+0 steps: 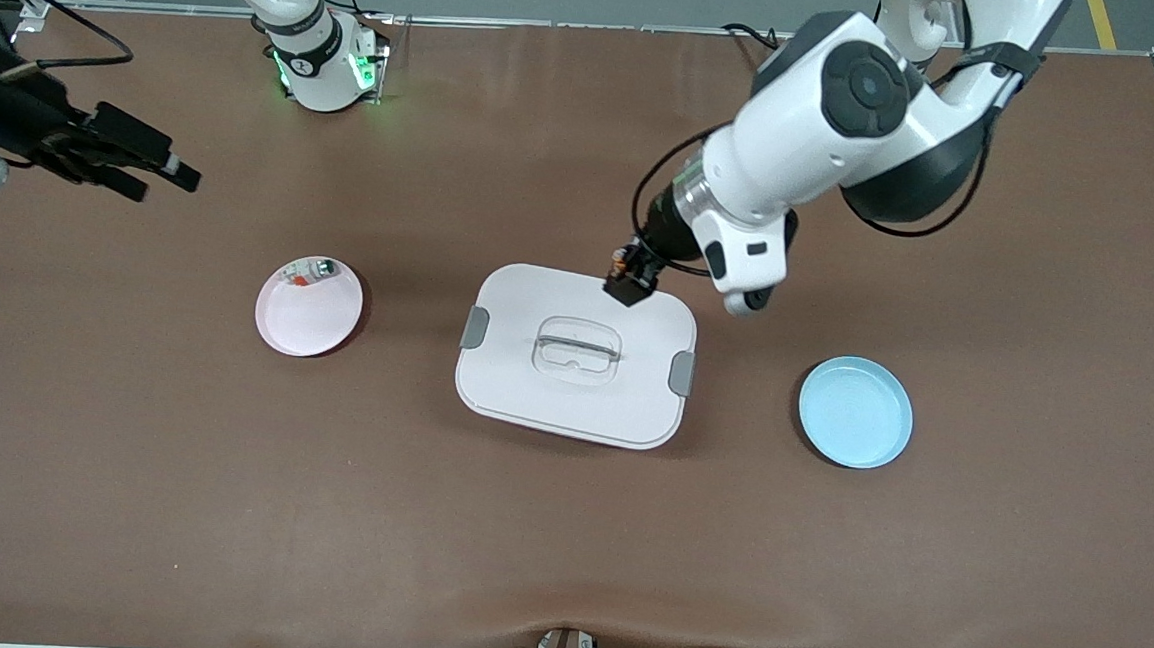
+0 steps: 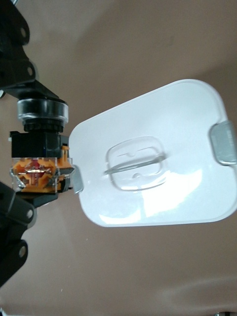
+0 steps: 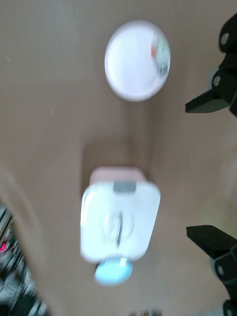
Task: Transfer orange switch to right arm and place
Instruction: 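Lift the switch with the left gripper and carry it toward the box, then hold the switch with the left gripper while the right gripper reaches it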
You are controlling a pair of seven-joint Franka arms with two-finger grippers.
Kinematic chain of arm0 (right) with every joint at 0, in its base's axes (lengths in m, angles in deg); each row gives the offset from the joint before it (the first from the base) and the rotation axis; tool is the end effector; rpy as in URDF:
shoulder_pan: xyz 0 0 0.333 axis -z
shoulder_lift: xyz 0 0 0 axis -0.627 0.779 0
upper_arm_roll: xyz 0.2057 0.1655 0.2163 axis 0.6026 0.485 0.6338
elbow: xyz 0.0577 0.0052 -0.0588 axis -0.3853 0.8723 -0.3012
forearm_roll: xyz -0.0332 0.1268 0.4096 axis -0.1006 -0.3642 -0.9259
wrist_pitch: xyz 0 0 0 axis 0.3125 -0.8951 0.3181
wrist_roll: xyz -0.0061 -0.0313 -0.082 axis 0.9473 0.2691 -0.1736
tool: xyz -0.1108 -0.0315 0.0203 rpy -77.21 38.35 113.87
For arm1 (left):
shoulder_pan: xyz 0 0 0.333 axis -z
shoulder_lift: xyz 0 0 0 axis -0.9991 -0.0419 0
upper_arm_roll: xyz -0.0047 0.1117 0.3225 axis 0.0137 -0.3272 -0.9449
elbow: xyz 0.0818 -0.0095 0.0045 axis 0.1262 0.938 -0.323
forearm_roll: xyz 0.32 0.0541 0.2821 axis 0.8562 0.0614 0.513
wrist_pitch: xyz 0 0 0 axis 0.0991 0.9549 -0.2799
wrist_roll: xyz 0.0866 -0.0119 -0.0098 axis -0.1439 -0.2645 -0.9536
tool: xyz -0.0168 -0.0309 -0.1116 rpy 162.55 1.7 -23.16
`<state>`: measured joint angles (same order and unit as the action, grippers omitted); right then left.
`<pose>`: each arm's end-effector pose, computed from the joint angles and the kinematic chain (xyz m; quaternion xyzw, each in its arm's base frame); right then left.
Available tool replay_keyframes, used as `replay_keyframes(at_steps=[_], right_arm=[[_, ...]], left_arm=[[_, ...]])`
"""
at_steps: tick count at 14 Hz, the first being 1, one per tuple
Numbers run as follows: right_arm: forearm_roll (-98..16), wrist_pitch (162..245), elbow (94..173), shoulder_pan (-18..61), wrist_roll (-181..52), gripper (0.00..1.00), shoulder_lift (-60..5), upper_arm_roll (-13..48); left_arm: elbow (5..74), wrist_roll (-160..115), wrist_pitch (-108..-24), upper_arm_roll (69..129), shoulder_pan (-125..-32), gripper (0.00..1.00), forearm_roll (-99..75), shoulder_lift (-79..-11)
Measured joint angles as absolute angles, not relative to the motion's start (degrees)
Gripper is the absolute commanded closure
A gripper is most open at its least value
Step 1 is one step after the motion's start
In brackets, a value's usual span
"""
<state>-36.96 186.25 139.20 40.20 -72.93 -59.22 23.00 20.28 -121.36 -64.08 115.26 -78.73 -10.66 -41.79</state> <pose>0.5542 0.0431 0.6219 -0.9579 0.0717 -0.0121 0.2776 0.5759 -0.4578 0.5474 0.8100 0.5450 -0.1275 0.1748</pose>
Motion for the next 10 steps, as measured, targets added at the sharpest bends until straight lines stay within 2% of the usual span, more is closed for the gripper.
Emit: replay_keyframes(at_steps=[2, 5, 7, 10], right_arm=[[-44.34, 192.34, 148.2, 39.81, -72.91, 0.0, -63.4, 23.4], [-51.0, 200.79, 157.12, 36.25, -72.98, 0.0, -68.3, 24.62], [-55.09, 207.2, 160.78, 31.75, -73.07, 0.0, -70.05, 24.97], [-58.29, 215.28, 162.09, 24.36, -73.77, 0.0, -70.31, 25.18]], left_arm=[[20.26, -126.39, -66.74, 115.35, -76.19, 1.0, -10.68, -42.07], [20.17, -130.85, -69.1, 115.4, -74.06, 1.0, -12.65, -42.27], [19.83, -132.9, -71.16, 115.42, -72.73, 1.0, -13.73, -42.45], [19.57, -134.46, -72.91, 115.42, -71.85, 1.0, -13.83, -42.93]])
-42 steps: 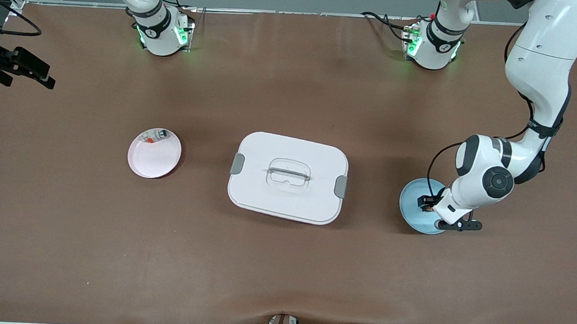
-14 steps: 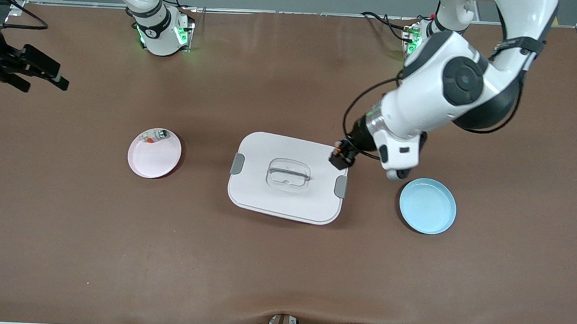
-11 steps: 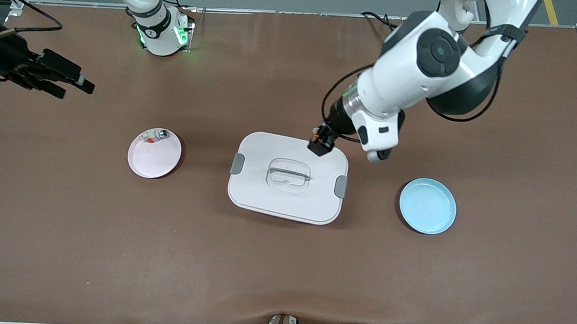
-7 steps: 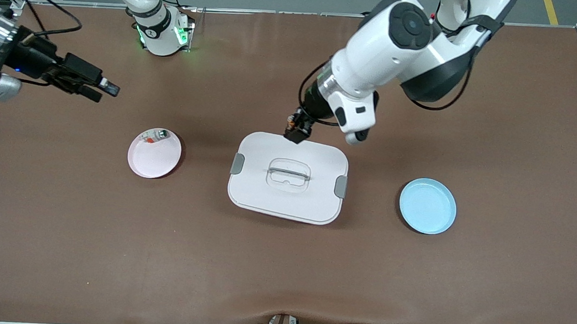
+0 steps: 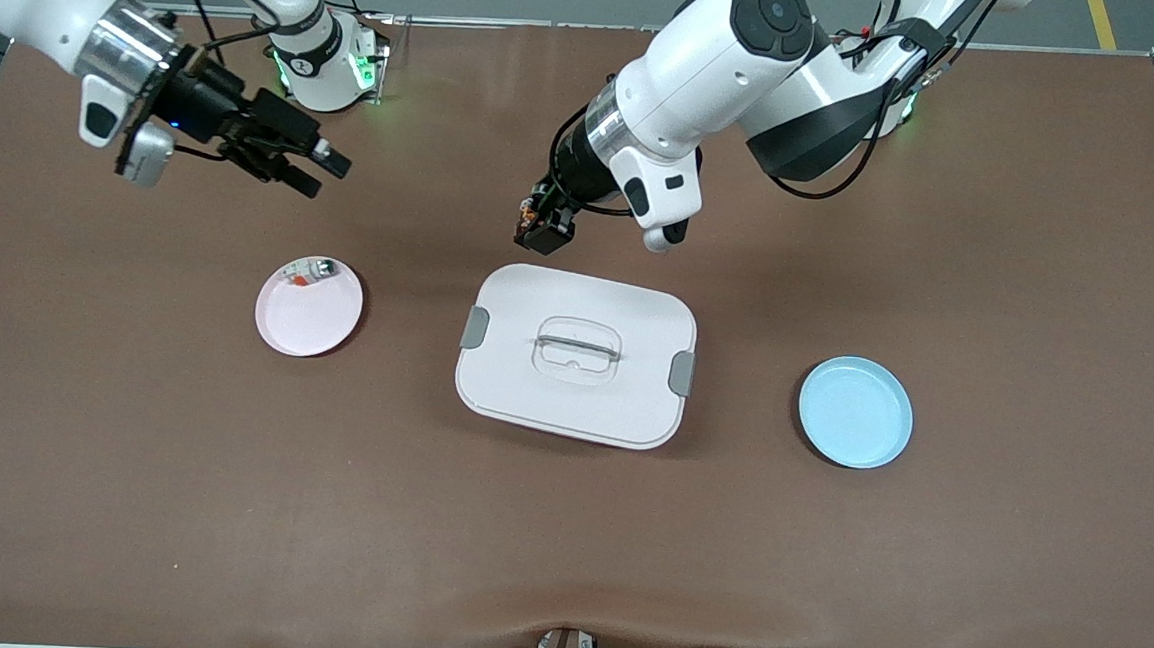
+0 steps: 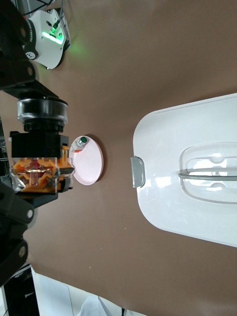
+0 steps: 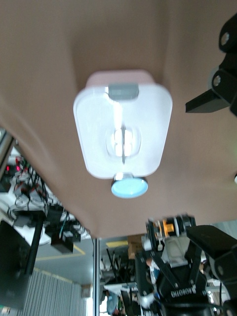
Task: Transfer orange switch to right arm and place
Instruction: 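Hold the switch with the left gripper while the right gripper reaches it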
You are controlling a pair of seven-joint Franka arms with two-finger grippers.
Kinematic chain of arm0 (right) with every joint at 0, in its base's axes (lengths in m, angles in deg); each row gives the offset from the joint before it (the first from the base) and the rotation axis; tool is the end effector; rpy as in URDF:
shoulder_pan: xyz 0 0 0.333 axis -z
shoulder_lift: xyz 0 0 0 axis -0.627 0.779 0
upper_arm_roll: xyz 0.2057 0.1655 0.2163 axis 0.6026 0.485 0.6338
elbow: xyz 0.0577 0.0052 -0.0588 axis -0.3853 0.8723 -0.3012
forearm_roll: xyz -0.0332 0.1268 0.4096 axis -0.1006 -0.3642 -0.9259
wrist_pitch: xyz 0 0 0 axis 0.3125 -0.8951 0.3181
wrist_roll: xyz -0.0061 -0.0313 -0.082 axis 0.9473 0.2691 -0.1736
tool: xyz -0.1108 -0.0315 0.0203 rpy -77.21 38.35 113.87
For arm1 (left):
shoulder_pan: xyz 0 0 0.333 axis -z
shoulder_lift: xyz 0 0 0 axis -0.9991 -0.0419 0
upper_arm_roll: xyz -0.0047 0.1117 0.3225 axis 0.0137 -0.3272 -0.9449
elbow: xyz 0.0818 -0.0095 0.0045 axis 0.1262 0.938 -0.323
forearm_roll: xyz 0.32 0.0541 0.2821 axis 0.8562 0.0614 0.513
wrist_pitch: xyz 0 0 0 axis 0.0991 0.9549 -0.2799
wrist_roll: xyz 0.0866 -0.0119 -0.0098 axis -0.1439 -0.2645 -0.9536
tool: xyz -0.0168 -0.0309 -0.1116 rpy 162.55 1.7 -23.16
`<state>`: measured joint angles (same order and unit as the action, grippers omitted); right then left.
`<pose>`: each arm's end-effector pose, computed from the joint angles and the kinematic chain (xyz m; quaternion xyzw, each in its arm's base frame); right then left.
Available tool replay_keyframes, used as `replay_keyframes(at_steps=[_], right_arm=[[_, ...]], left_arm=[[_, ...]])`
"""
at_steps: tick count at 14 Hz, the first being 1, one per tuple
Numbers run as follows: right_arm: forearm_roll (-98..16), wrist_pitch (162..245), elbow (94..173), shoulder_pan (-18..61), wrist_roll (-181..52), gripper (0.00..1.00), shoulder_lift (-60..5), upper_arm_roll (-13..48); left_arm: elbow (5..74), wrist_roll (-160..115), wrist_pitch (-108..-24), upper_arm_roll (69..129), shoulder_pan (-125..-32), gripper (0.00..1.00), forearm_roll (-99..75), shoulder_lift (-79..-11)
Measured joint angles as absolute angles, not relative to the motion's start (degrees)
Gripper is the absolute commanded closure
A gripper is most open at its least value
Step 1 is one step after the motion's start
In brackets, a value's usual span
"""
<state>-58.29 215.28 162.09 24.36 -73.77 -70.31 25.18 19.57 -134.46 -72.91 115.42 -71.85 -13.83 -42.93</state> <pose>0.4850 0.1815 0.5642 -0.8995 0.1101 -0.0770 0.4158 0.5331 -0.5318 0.5601 0.7496 0.5979 -0.1751 0.2236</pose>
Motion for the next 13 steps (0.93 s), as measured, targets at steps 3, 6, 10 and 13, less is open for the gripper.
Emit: replay_keyframes(at_steps=[3, 6, 10, 13], right_arm=[[-61.69, 219.07, 162.53, 18.95, -74.04, 0.0, -69.39, 25.3], [-61.85, 220.93, 161.65, 15.51, -73.91, 0.0, -65.96, 25.3], [-61.98, 222.71, 156.81, 13.05, -74.21, 0.0, -59.71, 25.29], [-62.01, 222.77, 154.68, 12.66, -74.81, 0.0, -57.57, 25.28]], left_arm=[[19.11, -135.55, -73.73, 115.42, -71.66, 1.0, -13.88, -43.25], [18.71, -136.18, -73.82, 115.43, -71.12, 1.0, -13.89, -43.27], [18.64, -136.46, -74.77, 115.44, -69.62, 1.0, -13.89, -43.52], [18.64, -136.51, -75.04, 115.44, -69.06, 1.0, -13.89, -43.98]])
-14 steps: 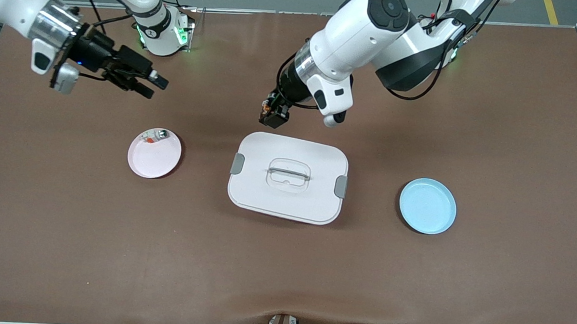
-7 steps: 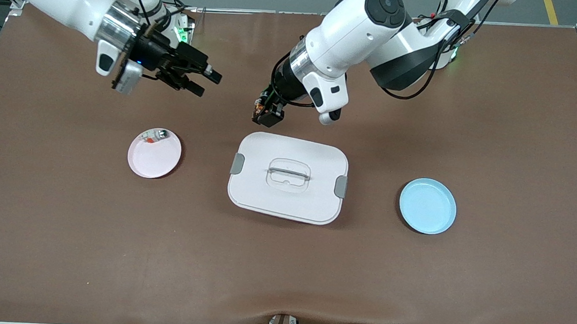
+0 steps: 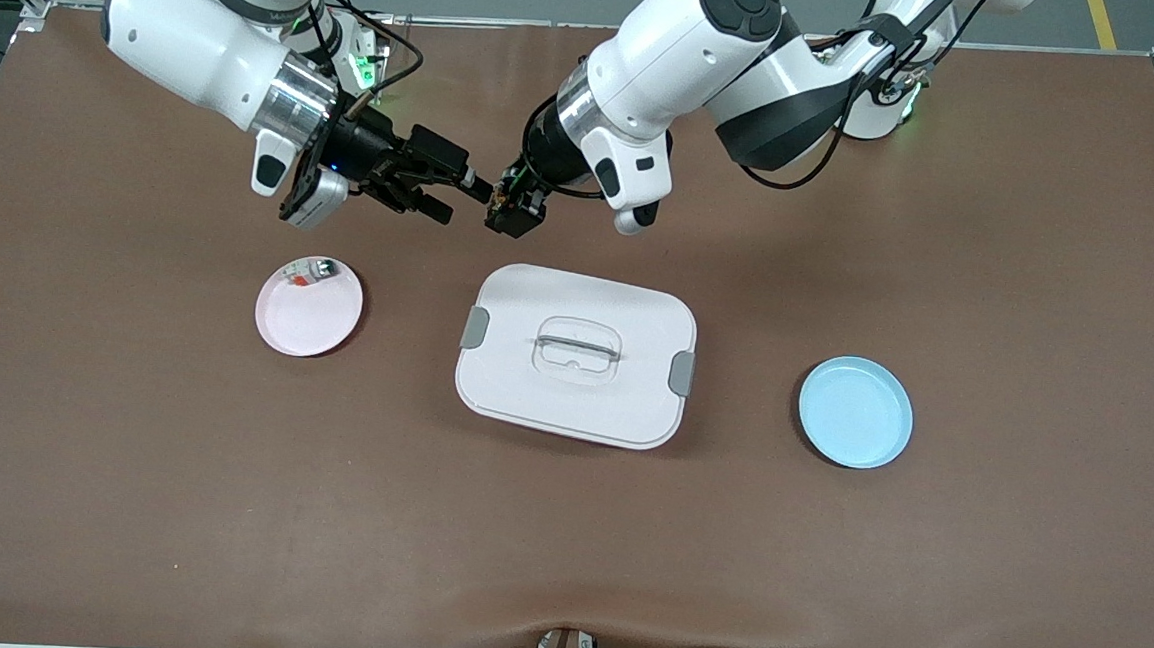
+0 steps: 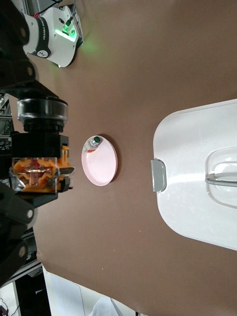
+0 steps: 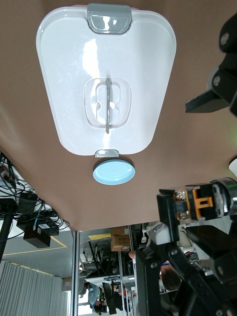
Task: Transfer orange switch to right arm and place
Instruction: 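Hold the switch with the left gripper while the right gripper reaches it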
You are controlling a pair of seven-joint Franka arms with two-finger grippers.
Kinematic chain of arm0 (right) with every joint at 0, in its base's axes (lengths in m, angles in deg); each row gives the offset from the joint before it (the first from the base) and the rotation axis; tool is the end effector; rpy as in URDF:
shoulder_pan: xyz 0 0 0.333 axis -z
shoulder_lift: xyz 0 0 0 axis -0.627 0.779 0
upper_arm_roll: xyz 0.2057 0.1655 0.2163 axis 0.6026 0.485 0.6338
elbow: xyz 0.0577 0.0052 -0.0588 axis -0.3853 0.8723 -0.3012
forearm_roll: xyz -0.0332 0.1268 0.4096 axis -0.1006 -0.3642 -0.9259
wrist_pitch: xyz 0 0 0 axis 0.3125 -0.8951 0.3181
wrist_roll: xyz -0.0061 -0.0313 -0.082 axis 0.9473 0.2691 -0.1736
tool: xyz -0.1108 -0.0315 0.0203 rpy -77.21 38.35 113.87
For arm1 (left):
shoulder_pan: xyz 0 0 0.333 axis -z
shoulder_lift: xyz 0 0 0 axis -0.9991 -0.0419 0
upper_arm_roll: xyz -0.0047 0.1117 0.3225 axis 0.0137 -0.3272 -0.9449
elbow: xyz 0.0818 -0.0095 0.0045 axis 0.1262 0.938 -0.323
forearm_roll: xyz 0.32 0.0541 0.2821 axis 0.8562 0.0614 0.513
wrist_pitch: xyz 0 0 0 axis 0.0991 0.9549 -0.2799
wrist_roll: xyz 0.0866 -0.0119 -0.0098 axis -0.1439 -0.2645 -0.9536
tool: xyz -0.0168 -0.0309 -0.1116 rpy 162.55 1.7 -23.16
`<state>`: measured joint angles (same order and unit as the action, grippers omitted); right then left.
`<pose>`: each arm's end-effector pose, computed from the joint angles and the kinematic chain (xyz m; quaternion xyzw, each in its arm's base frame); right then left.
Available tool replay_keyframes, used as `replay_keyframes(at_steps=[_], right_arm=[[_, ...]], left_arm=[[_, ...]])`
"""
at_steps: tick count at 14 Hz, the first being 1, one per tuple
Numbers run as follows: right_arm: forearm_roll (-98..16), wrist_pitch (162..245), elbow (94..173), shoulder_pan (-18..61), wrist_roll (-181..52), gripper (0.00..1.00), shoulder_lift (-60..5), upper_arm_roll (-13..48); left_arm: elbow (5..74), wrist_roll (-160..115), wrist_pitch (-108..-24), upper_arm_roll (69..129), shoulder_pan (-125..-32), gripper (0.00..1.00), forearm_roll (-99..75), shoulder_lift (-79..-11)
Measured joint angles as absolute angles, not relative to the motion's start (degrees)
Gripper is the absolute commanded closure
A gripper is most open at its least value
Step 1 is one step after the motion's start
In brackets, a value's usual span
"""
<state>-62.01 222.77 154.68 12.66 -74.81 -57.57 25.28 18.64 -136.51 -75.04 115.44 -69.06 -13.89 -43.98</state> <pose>0.5091 0.2982 0.5228 -0.8990 0.0872 -0.0416 0.4272 0.5158 -0.5587 0.5612 0.7454 0.5956 -0.1867 0.2341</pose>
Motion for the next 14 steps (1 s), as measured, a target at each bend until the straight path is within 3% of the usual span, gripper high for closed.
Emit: replay_keyframes(at_steps=[7, 10, 11, 12, 13, 14], right_arm=[[-62.04, 224.75, 154.49, 9.95, -76.59, 0.0, -57.13, 25.27], [-62.04, 224.77, 154.5, 9.78, -76.62, 0.41, -57.1, 25.24], [-62.04, 224.77, 154.51, 9.69, -76.63, 0.61, -57.06, 25.24], [-62.04, 224.77, 154.51, 9.58, -76.63, 0.89, -57.02, 25.24], [-62.04, 224.77, 154.51, 9.46, -76.63, 1.0, -56.99, 25.24], [-62.01, 224.78, 154.57, 9.45, -76.63, 1.0, -57.0, 25.17]], left_arm=[[18.6, -137.09, -76.26, 115.44, -67.83, 1.0, -13.89, -44.29], [18.61, -137.51, -78.05, 115.34, -67.39, 1.0, -13.89, -45.08], [18.61, -137.51, -78.25, 115.34, -67.24, 1.0, -13.89, -45.24], [18.61, -137.51, -78.34, 115.34, -67.07, 1.0, -13.89, -45.29], [18.61, -137.52, -78.37, 115.34, -66.94, 1.0, -13.89, -45.29], [18.58, -137.55, -78.37, 115.29, -66.95, 1.0, -13.89, -45.3]])
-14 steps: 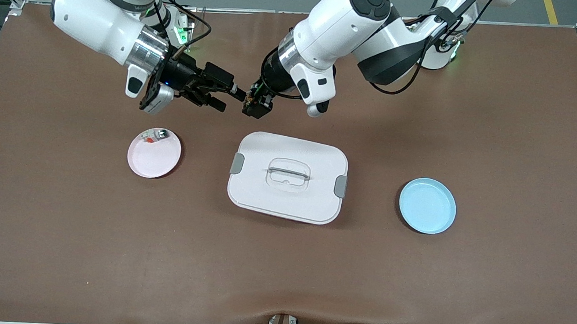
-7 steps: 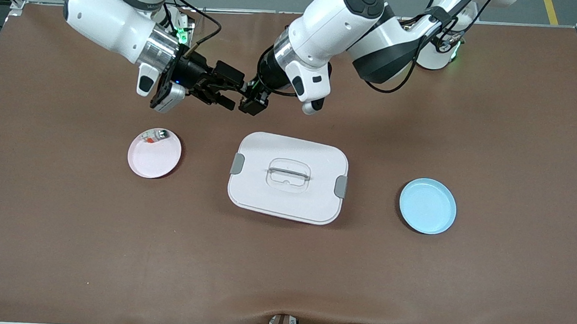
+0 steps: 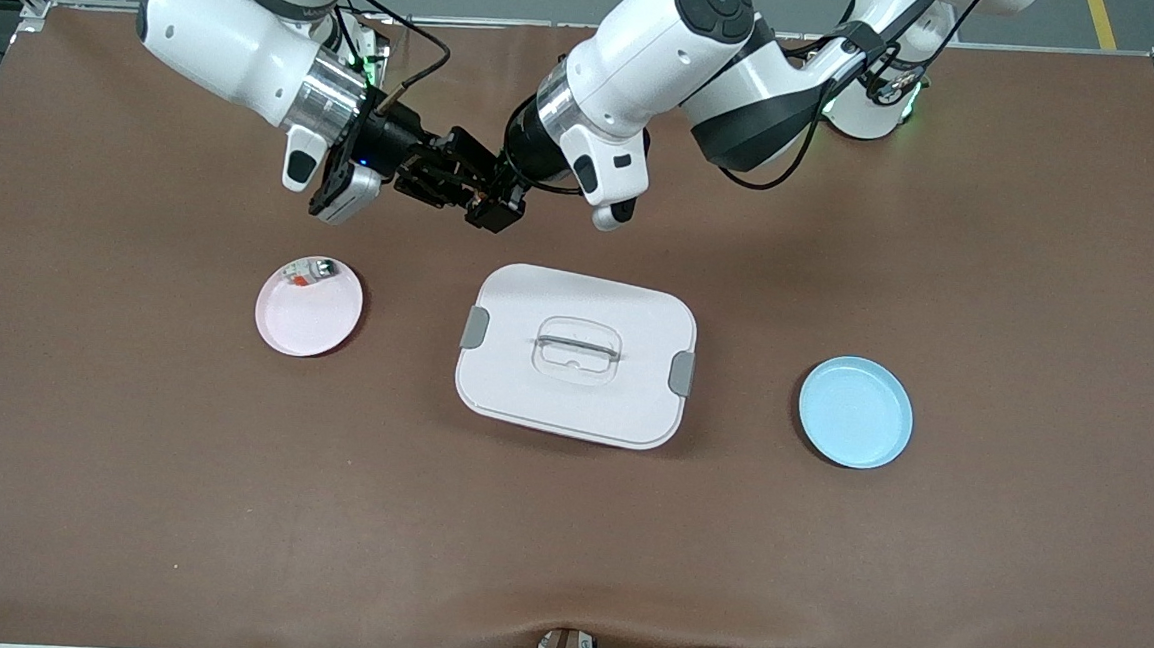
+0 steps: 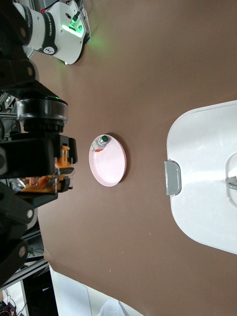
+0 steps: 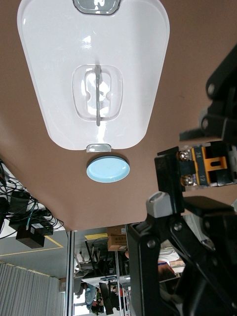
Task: Transfer orange switch to right arm and place
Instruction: 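Hold the switch with the left gripper while the right gripper reaches it, then close the right gripper on the switch and open the left gripper, then carry the switch to the white plate while the left gripper withdraws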
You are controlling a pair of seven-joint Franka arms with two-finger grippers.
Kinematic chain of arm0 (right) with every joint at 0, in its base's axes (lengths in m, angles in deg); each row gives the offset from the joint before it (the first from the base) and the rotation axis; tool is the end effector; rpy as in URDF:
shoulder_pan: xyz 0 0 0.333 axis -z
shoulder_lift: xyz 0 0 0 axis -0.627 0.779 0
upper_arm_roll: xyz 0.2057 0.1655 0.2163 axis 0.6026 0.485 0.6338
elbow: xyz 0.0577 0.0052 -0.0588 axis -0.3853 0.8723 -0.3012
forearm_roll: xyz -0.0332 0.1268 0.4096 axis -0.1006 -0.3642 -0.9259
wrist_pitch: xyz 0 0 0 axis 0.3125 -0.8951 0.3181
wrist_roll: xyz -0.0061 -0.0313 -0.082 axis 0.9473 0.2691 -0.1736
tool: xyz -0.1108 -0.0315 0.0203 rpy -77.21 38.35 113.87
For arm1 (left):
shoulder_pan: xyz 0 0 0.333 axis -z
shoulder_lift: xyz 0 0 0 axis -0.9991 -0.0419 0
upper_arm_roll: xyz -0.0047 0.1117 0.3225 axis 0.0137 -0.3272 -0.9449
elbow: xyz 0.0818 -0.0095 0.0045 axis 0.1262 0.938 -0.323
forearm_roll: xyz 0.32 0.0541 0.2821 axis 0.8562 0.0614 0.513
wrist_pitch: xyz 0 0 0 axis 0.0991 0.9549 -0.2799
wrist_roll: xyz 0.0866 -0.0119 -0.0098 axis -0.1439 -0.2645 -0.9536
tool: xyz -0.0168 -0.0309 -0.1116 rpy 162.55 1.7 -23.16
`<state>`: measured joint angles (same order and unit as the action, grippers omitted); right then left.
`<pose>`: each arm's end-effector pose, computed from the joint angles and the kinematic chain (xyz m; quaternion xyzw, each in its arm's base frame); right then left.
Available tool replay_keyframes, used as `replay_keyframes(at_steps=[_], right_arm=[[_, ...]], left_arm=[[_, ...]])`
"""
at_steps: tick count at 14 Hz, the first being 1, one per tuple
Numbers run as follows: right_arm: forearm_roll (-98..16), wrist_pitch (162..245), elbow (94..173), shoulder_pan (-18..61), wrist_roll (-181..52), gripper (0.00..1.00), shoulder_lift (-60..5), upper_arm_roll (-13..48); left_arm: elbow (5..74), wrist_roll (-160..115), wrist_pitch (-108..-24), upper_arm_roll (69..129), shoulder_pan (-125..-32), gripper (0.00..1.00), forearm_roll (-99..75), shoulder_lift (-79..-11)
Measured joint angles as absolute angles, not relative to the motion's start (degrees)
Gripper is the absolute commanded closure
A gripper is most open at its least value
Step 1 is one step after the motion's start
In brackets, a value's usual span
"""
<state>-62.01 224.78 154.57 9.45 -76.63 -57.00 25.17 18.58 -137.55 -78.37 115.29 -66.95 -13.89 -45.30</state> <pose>0.4978 0.3236 0.5203 -0.8994 0.0860 -0.0360 0.4271 0.5060 -0.5791 0.5528 0.7403 0.5940 -0.1947 0.2474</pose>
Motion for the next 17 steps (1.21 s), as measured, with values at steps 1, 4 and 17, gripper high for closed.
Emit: replay_keyframes(at_steps=[1, 4, 17], right_arm=[[-62.04, 224.71, 154.63, 9.43, -76.46, 1.0, -56.92, 25.06], [-62.04, 224.64, 154.72, 9.43, -76.09, 1.0, -56.86, 25.02], [-53.93, 219.73, 154.55, 10.51, -66.76, 1.0, -56.19, 23.93]], left_arm=[[18.48, -137.55, -78.31, 115.27, -66.97, 1.0, -13.9, -45.32], [18.42, -137.55, -78.24, 115.28, -66.95, 0.67, -13.98, -45.52], [16.64, -121.68, -65.52, 114.59, -73.99, 0.0, -3.26, -41.27]])
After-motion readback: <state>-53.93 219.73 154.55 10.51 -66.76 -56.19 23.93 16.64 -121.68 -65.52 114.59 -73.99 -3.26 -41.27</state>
